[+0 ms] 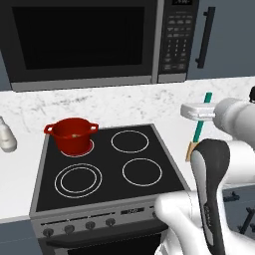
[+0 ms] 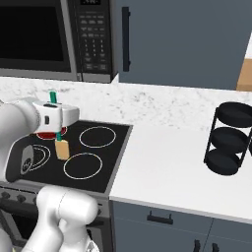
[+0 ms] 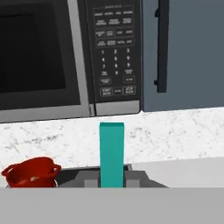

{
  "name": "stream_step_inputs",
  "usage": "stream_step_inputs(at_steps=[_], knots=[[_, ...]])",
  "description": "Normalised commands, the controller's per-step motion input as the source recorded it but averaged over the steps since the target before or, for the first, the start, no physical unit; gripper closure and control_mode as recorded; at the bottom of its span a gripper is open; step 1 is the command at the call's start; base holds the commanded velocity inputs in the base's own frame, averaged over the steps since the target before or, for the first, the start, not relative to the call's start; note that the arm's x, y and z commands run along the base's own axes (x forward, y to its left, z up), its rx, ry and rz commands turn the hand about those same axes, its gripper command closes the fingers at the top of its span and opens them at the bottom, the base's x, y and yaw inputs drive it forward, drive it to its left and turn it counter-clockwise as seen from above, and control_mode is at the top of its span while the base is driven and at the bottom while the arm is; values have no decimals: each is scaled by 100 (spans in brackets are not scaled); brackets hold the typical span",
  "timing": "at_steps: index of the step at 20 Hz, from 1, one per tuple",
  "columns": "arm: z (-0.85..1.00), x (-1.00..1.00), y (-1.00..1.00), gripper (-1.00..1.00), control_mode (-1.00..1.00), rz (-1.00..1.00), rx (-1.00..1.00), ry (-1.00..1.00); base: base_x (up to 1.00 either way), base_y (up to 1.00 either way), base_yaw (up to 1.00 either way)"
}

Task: Put the tomato and onion in the pot. Retrieve the spatula and lightly stir the vegetables in the pot.

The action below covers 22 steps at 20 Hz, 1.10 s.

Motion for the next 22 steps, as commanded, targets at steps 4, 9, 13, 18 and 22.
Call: stream_step_inputs(at_steps=[4, 9, 13, 18, 22], knots=[[0, -16, -29, 100, 100, 2, 7, -3, -6, -3, 1], [0, 0, 0, 100, 100, 0, 0, 0, -35, 57, 0], [0, 0, 0, 100, 100, 0, 0, 0, -40, 100, 0], [0, 0, 0, 100, 100, 0, 0, 0, -1, 98, -3], [0, 0, 0, 100, 100, 0, 0, 0, 49, 76, -5]])
